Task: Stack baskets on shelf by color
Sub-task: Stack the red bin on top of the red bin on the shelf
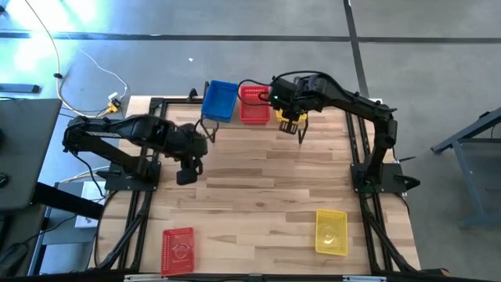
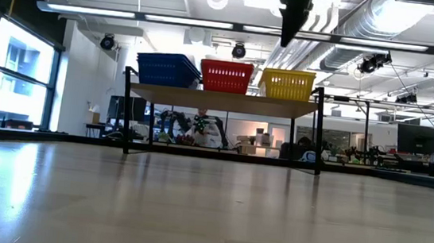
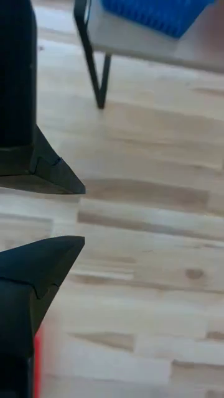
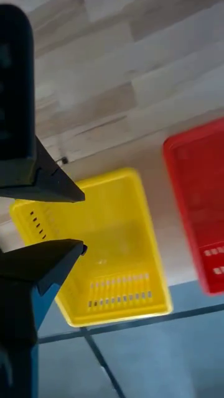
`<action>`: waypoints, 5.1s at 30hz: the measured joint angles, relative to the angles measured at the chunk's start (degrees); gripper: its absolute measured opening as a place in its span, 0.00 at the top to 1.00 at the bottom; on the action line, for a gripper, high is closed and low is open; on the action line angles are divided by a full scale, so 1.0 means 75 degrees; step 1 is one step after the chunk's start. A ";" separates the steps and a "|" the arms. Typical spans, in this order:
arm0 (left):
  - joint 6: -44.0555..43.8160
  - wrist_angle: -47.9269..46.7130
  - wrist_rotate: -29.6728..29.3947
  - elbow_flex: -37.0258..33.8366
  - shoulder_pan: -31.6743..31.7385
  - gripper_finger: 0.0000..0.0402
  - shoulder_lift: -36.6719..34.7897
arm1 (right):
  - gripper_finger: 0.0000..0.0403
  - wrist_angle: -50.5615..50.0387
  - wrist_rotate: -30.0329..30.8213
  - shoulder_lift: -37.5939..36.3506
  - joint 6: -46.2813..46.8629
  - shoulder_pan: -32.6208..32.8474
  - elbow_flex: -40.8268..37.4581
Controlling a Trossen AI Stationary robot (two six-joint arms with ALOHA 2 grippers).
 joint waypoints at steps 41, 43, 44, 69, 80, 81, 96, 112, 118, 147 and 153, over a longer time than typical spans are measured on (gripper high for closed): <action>-0.7257 0.3907 0.0152 -0.2060 -0.6715 0.73 0.1818 | 0.77 -0.0221 -0.0431 -0.0009 0.1341 0.0781 0.0551; -0.7447 0.4217 0.0155 -0.2057 -0.6851 0.73 0.2017 | 0.77 -0.0220 -0.0434 -0.0009 0.1400 0.0781 0.0551; -0.7539 0.4334 0.0159 -0.2057 -0.6920 0.73 0.2123 | 0.77 -0.0220 -0.0451 -0.0009 0.1418 0.0781 0.0551; -0.8485 0.6014 0.0461 -0.2055 -0.7672 0.73 0.3731 | 0.77 -0.0211 -0.0664 -0.0009 0.1683 0.0781 0.0551; -0.8618 0.5867 0.0812 -0.2052 -0.7677 0.73 0.4201 | 0.77 -0.0211 -0.0662 -0.0009 0.1660 0.0778 0.0551; -0.8683 0.5767 0.0781 -0.2052 -0.7677 0.73 0.4202 | 0.77 -0.0211 -0.0662 -0.0009 0.1660 0.0778 0.0551; -0.7651 0.4965 0.0365 -0.2020 -0.7077 0.98 0.4034 | 0.77 -0.0211 -0.0627 -0.0009 0.1861 0.0860 0.0551; -0.4373 0.2241 -0.0799 -0.0839 -0.4526 1.00 0.2978 | 0.77 -0.0526 0.0740 -0.0160 0.1797 0.1340 0.0551; -0.3003 0.1833 -0.1275 -0.0216 -0.3450 1.00 0.2659 | 0.77 -0.0525 0.1039 -0.0540 0.1794 0.1323 0.0551; 0.2789 0.2122 -0.2224 0.2687 0.1534 1.00 0.2573 | 0.77 -0.0526 0.1122 -0.1600 0.2262 0.1308 0.0551; 0.3411 0.2759 -0.1560 0.2687 0.2270 1.00 0.2579 | 0.77 -0.0526 0.1122 -0.1600 0.2258 0.1308 0.0551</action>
